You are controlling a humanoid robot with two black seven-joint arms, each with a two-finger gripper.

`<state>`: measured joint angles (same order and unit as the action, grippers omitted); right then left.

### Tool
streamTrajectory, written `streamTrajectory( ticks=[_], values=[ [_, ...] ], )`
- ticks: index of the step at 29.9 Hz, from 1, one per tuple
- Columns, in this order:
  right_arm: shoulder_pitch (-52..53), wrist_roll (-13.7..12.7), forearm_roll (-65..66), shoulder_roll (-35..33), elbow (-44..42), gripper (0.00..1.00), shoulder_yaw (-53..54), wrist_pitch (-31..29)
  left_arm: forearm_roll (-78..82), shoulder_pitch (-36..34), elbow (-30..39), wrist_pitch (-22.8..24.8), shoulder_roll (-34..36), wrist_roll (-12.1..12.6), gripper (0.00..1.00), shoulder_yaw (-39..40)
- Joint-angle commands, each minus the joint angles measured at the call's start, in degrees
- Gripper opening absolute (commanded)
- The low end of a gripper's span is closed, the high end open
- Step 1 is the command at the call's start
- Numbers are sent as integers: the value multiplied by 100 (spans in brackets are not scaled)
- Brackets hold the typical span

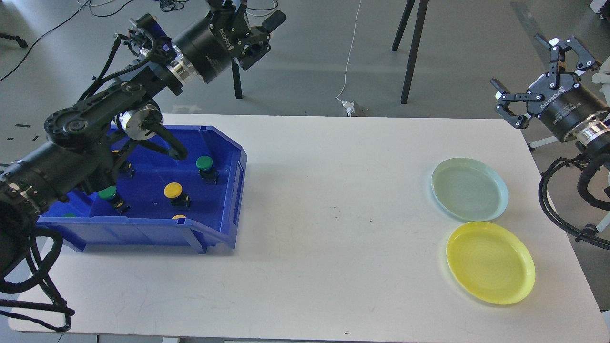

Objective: Pass button and place on color plate
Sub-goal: 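Move the left gripper down into the blue bin toward a button, then grasp a yellow-capped button in the bin with the left gripper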

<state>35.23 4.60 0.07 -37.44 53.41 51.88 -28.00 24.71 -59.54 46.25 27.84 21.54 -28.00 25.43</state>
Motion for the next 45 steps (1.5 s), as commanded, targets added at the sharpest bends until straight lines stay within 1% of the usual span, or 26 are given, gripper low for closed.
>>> streamTrajectory(
  ticks=[1, 4, 7, 8, 11, 13, 16, 19, 21, 22, 24, 27, 29, 31, 34, 36, 38, 41, 45],
  values=[
    [89, 14, 11, 0, -15, 99, -160, 0, -1, 110, 41, 16, 306, 0, 86, 6],
    [221, 32, 2, 35, -33, 99, -160, 0, -202, 101, 24, 16, 421, 0, 86, 128],
    [265, 32, -16, 79, -77, 99, -134, 0, -878, 136, -55, 16, 421, 0, 86, 611],
    [283, 41, -16, 96, -94, 99, -134, 0, -1176, 223, 58, 16, 421, 0, 86, 804],
    [283, 49, -24, 166, -112, 99, -134, 0, -1898, 741, 856, 16, 456, 0, 86, 1445],
    [274, 67, -24, 193, -121, 99, -125, 0, -1900, 900, 1401, 16, 482, 0, 86, 1824],
    [274, 67, -24, 202, -129, 99, -125, 0, -1358, 883, 2131, 16, 692, 0, 86, 1747],
    [283, 67, -24, 237, -129, 99, -99, 0, 47, 665, 2817, -6, 1280, 0, 86, 1466],
    [274, 67, -24, 246, -129, 99, -29, 0, 743, 87, 3073, -147, 1833, 0, 86, 679],
    [274, 67, -24, 263, -129, 99, -2, 0, 998, -360, 3100, -173, 2114, 0, 86, 21],
    [265, 67, -24, 272, -129, 99, 7, 0, 1315, -1414, 3091, -217, 2406, 0, 86, -1288],
    [248, 76, -24, 272, -129, 99, 15, 0, 1911, -2734, 3065, -340, 2504, 0, 86, -2889],
    [239, 67, -24, 281, -129, 99, 15, 0, 2962, -3324, 3013, -410, 2591, 0, 86, -3777],
    [239, 76, -24, 281, -121, 99, 15, 0, 3949, -3624, 2829, -507, 2583, 0, 86, -4499],
    [221, 76, -24, 281, -121, 99, 24, 0, 4708, -3687, 2460, -709, 2452, 0, 86, -5554],
    [204, 76, -24, 272, -129, 99, 50, 0, 4814, -3626, 2275, -911, 2259, 0, 86, -6082],
    [186, 76, -24, 246, -129, 99, 51, 0, 4876, -3503, 2160, -1130, 2196, 0, 86, -6452],
    [177, 76, -24, 237, -129, 99, 51, 0, 4903, -2951, 1854, -1412, 2161, 0, 86, -6533],
    [160, 76, -24, 272, -129, 99, 51, 0, 4920, -2169, 1203, -1588, 1986, 0, 86, -6516]
  ],
)
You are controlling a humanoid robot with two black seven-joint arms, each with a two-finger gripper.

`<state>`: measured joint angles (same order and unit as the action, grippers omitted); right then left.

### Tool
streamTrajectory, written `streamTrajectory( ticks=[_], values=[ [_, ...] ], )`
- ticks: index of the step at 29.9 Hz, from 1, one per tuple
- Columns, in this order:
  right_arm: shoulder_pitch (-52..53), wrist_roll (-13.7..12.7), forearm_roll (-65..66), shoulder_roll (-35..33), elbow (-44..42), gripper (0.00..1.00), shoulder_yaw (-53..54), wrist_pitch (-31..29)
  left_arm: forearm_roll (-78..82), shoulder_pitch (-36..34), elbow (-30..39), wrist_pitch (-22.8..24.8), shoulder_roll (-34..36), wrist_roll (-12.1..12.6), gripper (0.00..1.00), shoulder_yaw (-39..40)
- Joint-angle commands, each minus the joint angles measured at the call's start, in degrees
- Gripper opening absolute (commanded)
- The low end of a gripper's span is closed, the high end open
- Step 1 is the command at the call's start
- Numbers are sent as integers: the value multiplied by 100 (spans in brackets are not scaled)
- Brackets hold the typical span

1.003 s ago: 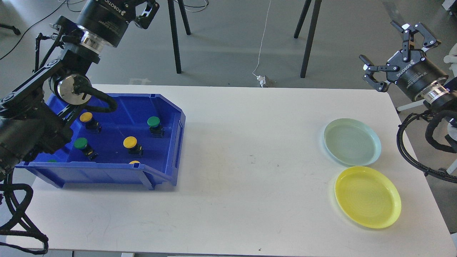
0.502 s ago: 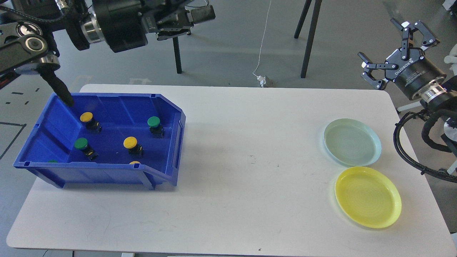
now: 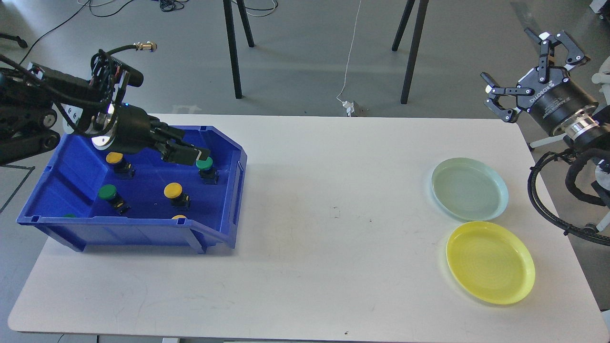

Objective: Pass button and place on color plate
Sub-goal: 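Grasp a yellow-capped button in the bin with the left gripper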

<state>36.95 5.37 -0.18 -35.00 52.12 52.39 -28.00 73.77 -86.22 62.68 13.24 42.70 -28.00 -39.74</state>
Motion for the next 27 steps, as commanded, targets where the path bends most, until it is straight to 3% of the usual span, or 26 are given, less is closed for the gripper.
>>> streamTrajectory(
  ticks=[1, 15, 27],
  values=[
    [-12, -9, 1, 28, 0, 99, -1, 0, 24, 666, -562, -163, -208, 0, 86, 1],
    [-135, -1, 1, 37, -9, 99, -1, 0, 24, 1617, -1406, -216, -622, 0, 86, 362],
    [-276, -1, 1, 28, 0, 99, 8, 0, -29, 1925, -2163, -208, -1062, 0, 84, 379]
  ],
)
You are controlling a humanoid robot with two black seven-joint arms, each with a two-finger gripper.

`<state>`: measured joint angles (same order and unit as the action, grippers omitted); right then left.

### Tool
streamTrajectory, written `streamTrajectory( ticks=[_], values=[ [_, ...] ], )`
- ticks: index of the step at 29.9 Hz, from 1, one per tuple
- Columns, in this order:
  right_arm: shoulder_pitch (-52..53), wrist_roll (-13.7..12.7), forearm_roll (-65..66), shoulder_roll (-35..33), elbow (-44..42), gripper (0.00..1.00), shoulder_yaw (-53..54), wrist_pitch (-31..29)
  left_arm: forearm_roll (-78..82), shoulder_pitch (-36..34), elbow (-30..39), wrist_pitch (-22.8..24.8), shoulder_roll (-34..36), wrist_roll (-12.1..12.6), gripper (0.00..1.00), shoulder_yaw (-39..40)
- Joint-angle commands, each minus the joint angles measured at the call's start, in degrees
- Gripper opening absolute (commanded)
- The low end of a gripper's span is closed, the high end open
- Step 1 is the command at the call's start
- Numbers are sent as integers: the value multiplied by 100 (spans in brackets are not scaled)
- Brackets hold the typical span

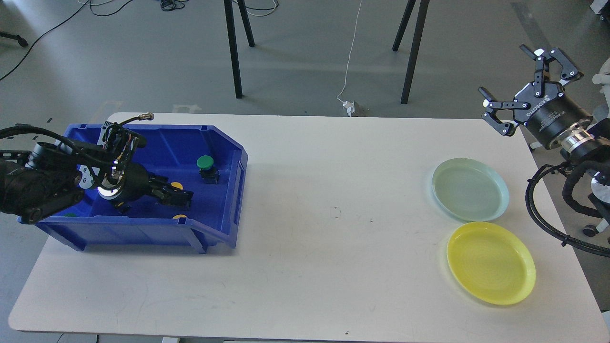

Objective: Pass button and place on color plate
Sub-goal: 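Grasp a yellow-capped button in the bin with the left gripper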

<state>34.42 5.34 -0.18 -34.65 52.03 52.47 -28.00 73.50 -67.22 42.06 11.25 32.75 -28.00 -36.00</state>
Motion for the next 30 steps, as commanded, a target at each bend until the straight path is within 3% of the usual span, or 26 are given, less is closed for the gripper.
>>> streamTrajectory(
  ticks=[1, 5, 14, 30],
  values=[
    [-23, 2, 0, -7, 9, 99, 0, 0, -19, 34, -128, -26, -85, 0, 84, 5],
    [-32, 2, 0, -7, 9, 99, 0, 0, -55, 60, -163, -27, -85, 0, 79, 67],
    [-75, 19, -9, -7, 9, 99, 9, 0, 59, 104, -154, -220, -76, 0, 45, 67],
    [-163, 72, -9, -7, 9, 99, 44, 0, 59, 78, -93, -237, -50, 0, 17, 58]
  ],
)
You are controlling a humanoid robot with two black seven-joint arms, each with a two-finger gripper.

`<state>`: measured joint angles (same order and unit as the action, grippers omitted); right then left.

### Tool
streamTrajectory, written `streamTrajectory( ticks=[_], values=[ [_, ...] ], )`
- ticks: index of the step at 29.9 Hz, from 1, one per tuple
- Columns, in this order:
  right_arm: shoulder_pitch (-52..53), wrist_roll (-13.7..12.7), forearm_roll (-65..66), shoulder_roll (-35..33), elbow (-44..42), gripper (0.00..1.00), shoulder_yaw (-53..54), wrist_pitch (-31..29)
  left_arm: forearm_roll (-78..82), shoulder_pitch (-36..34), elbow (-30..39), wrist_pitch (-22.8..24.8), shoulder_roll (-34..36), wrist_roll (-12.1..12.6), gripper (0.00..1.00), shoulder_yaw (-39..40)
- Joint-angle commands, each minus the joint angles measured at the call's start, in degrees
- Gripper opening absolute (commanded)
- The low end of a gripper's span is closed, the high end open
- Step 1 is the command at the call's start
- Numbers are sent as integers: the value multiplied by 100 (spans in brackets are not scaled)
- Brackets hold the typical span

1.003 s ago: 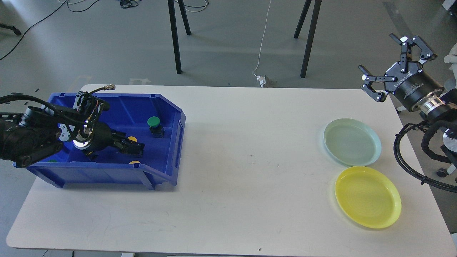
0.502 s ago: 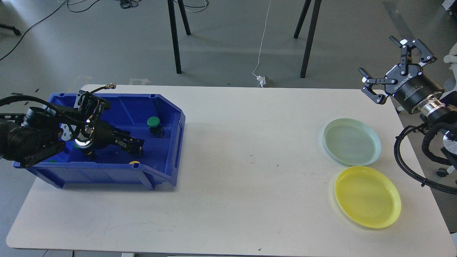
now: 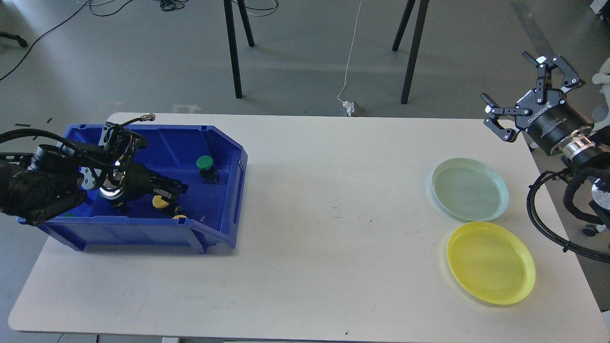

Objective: Pass button and place on color plate
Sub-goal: 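Grasp a yellow-capped button in the bin with the left gripper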

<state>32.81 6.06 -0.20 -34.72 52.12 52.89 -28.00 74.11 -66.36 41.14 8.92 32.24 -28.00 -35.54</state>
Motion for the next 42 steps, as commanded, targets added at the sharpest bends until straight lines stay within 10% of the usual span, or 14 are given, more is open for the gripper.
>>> streamTrajectory(
  ticks=[1, 8, 16, 42],
  values=[
    [-11, 0, -6, 0, 0, 99, 2, 0, -1, -8, -1, -5, 10, 0, 17, 21],
    [-46, 9, -6, 0, 0, 99, 2, 0, -10, 0, -45, -13, -7, 0, 28, 38],
    [-46, 9, -6, 0, 0, 99, 2, 0, -10, -8, 17, 66, 36, 0, 79, 12],
    [-152, 9, -6, 9, 0, 99, 2, 0, -10, 211, 26, 312, 212, 0, 81, -14]
  ],
)
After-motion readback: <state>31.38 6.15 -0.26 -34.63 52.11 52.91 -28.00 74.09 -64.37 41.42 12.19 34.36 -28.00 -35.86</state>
